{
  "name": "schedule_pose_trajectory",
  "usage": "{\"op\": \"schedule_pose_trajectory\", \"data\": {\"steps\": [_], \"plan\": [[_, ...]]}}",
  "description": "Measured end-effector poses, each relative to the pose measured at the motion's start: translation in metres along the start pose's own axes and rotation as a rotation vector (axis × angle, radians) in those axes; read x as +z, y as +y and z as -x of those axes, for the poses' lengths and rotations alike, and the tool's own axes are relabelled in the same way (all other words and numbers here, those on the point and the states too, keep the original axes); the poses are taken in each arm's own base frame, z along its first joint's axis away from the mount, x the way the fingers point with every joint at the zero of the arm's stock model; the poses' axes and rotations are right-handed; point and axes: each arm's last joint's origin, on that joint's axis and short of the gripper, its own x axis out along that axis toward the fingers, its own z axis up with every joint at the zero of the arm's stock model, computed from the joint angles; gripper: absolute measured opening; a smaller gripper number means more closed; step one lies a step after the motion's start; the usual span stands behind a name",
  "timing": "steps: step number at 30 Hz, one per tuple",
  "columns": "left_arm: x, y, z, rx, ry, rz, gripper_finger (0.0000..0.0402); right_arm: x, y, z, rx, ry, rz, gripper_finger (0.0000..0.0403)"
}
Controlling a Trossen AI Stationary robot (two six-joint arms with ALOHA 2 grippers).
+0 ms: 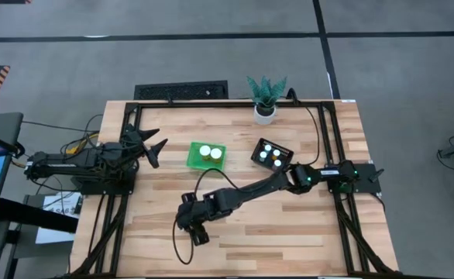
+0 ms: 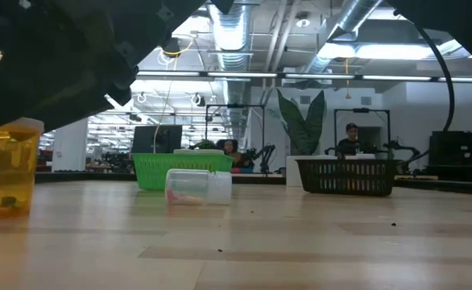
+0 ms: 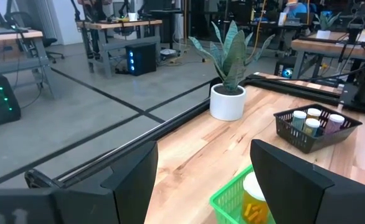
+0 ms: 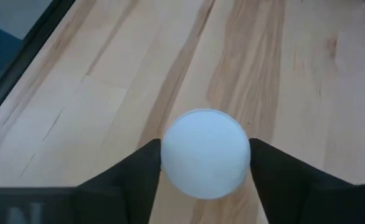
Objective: Pick and place medicine bottles into bin by pill shape (circle, oval)
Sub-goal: Put the orange capsule bottle into the green basket
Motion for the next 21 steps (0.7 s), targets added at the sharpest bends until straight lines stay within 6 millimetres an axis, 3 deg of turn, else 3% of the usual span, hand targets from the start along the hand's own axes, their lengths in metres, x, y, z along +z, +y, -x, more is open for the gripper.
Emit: {"op": "schedule_pose_trajectory", "data": {"steps": [7,12,16,21], "plan": [[0.0,0.0,0.0,0.0,0.0,0.0,0.0252,0.0,-0.005,0.001,-0.006,0.002,-0.006,0.0185],[0.0,0.0,0.0,0.0,0.0,0.0,0.0251,0.002,-0.016,0.01,-0.02,0.027,0.018,0.0191],[-0.001,0.0,0.0,0.001,0.009,-0.008,0.0251,0.014,-0.034,0.041,-0.046,0.027,0.029,0.0218],[-0.002,0.0,0.0,0.003,0.022,-0.018,0.0251,0.022,-0.064,0.091,-0.082,0.093,0.001,0.0212]]}}
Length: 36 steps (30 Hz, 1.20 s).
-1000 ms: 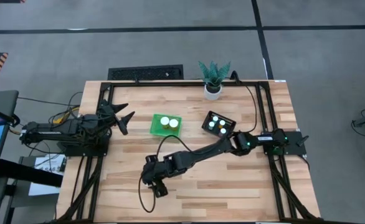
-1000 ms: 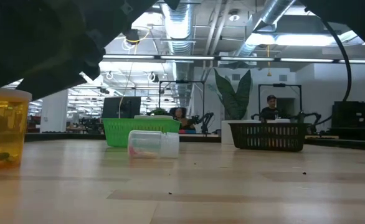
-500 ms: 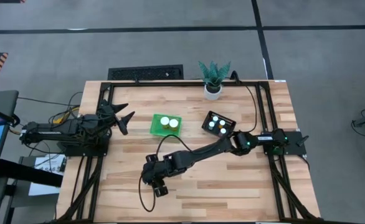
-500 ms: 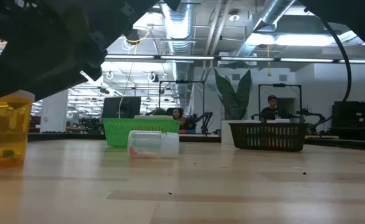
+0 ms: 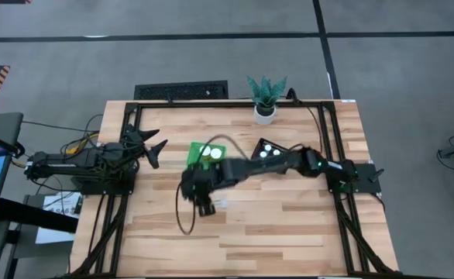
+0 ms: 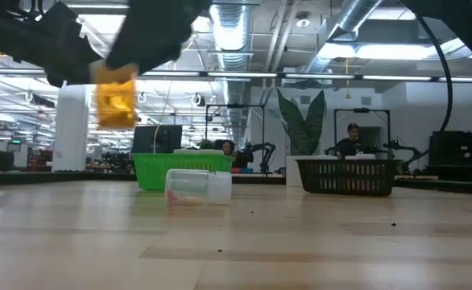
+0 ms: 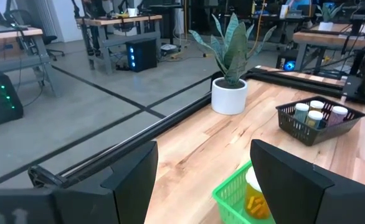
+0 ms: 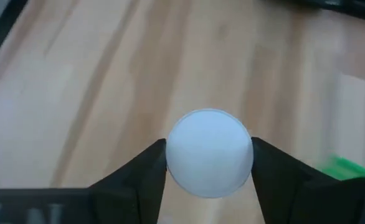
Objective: Pick and place medicine bottles into bin by pill shape (circle, oval)
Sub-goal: Put the orange capsule bottle into the green basket
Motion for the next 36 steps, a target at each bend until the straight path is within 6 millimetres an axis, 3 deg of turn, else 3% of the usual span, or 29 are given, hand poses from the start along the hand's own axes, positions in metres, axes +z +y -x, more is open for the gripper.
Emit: {"op": "schedule_pose_trajectory", "data": {"steps": [7,13,16,23,26,29,36], "plan": [[0.0,0.0,0.0,0.001,-0.003,0.002,0.0251,-0.001,-0.053,0.068,-0.07,0.021,-0.077,0.0204],[0.001,0.0,0.0,0.005,-0.005,0.001,0.0251,-0.009,-0.09,0.09,-0.124,0.021,-0.127,0.0222],[0.001,0.0,0.0,0.017,-0.007,-0.009,0.0251,-0.009,-0.104,0.085,-0.143,-0.016,-0.129,0.0219],[0.001,0.001,0.0,0.026,-0.008,-0.038,0.0251,-0.032,-0.122,0.021,-0.095,0.067,-0.108,0.0212],[0.001,0.001,0.0,0.03,-0.009,-0.041,0.0251,-0.043,-0.131,0.006,-0.095,0.102,-0.113,0.0216],[0.001,0.001,0.0,0.03,-0.009,-0.041,0.0251,-0.047,-0.138,0.0,-0.104,0.1,-0.122,0.0218],[0.001,0.001,0.0,0.035,-0.01,-0.056,0.0251,-0.045,-0.143,0.008,-0.114,0.082,-0.122,0.0214]]}}
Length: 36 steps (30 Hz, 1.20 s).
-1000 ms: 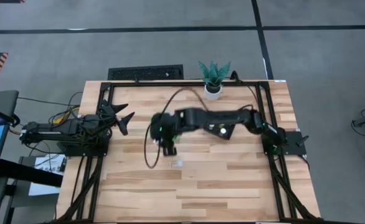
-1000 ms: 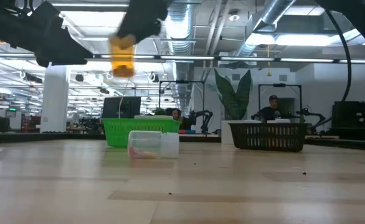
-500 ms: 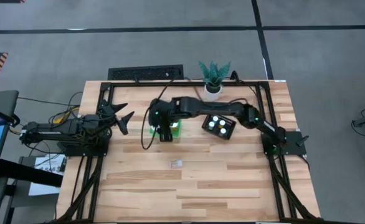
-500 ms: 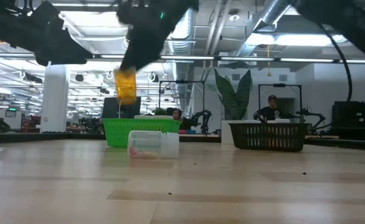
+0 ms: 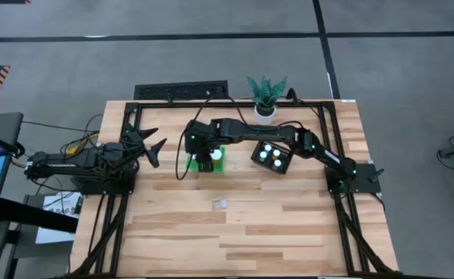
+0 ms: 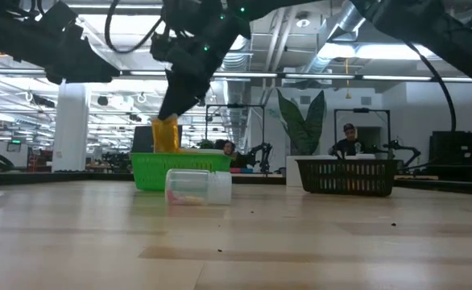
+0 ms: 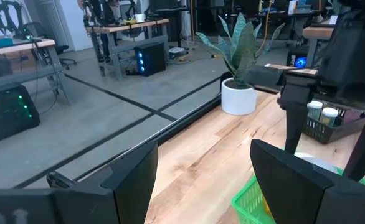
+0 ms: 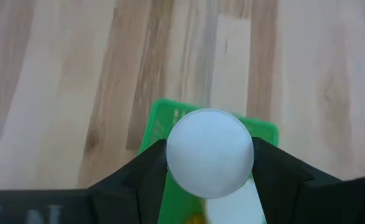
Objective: Pick and place medicine bottles into bin by pill shape (circle, oval)
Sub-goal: Put the orange capsule bottle into the green basket
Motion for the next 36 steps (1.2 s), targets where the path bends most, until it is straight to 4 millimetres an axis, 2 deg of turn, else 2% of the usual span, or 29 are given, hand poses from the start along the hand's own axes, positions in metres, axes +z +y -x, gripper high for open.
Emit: {"op": "schedule_pose_trajectory", "data": {"steps": [4,11,14,21,36], "plan": [[0.001,0.0,0.0,0.0,-0.008,0.006,0.0251,0.004,-0.001,0.002,-0.002,-0.035,0.004,0.0218],[0.001,0.0,0.0,0.0,-0.007,-0.003,0.0251,0.0,-0.003,-0.022,0.036,-0.056,-0.009,0.0214],[0.001,0.0,0.0,0.0,-0.007,-0.011,0.0251,-0.005,-0.004,-0.025,0.054,-0.025,-0.032,0.0214],[0.001,0.0,0.0,0.001,-0.011,-0.009,0.0251,-0.003,-0.01,-0.025,0.053,-0.061,-0.036,0.0218],[0.001,0.0,0.0,0.0,-0.011,-0.017,0.0251,-0.004,-0.01,-0.025,0.057,-0.052,-0.06,0.0224]]}}
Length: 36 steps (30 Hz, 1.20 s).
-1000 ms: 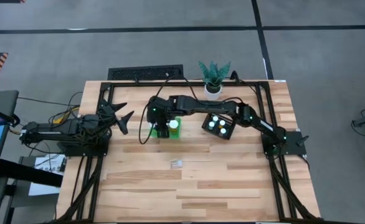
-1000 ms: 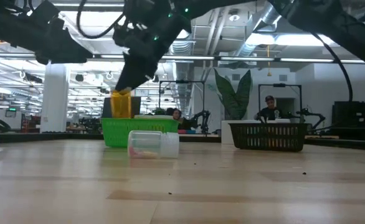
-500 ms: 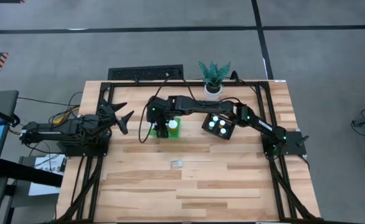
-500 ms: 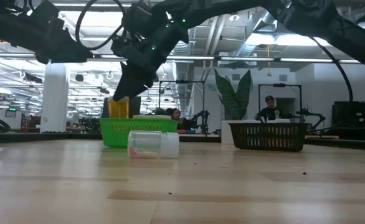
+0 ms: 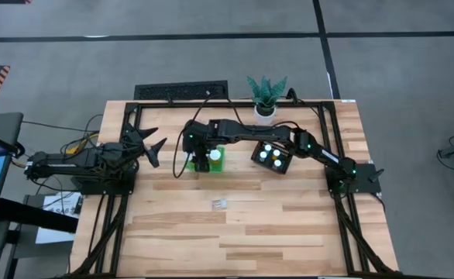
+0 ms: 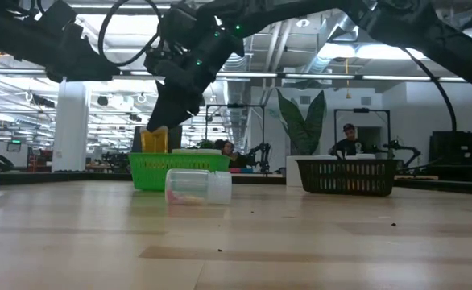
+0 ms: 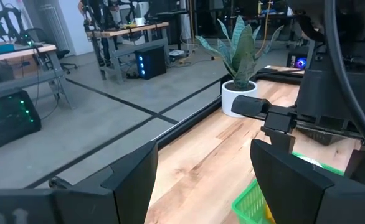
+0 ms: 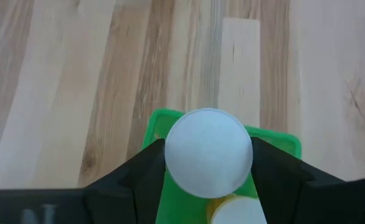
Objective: Pick and place medicine bottles into bin by pill shape (circle, oval)
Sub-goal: Put the orange capsule bottle into the green basket
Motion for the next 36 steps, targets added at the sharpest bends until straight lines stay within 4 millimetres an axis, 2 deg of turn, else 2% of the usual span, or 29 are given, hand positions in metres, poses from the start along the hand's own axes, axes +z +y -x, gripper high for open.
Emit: {"op": "schedule_pose_trajectory", "data": {"steps": [5,14,30,36], "plan": [[0.0,0.0,0.0,0.0,0.0,0.0,0.0251,-0.011,0.0,-0.011,0.006,0.034,-0.009,0.0222],[0.0,0.0,0.0,0.0,0.0,0.0,0.0251,-0.013,0.0,-0.015,0.01,0.031,0.007,0.0221],[0.002,0.0,0.0,-0.001,-0.02,0.017,0.0251,-0.014,-0.003,-0.014,0.008,0.035,0.005,0.0231],[0.002,0.0,0.0,-0.001,-0.019,0.017,0.0251,-0.014,-0.003,-0.014,0.007,0.034,0.012,0.0254]]}}
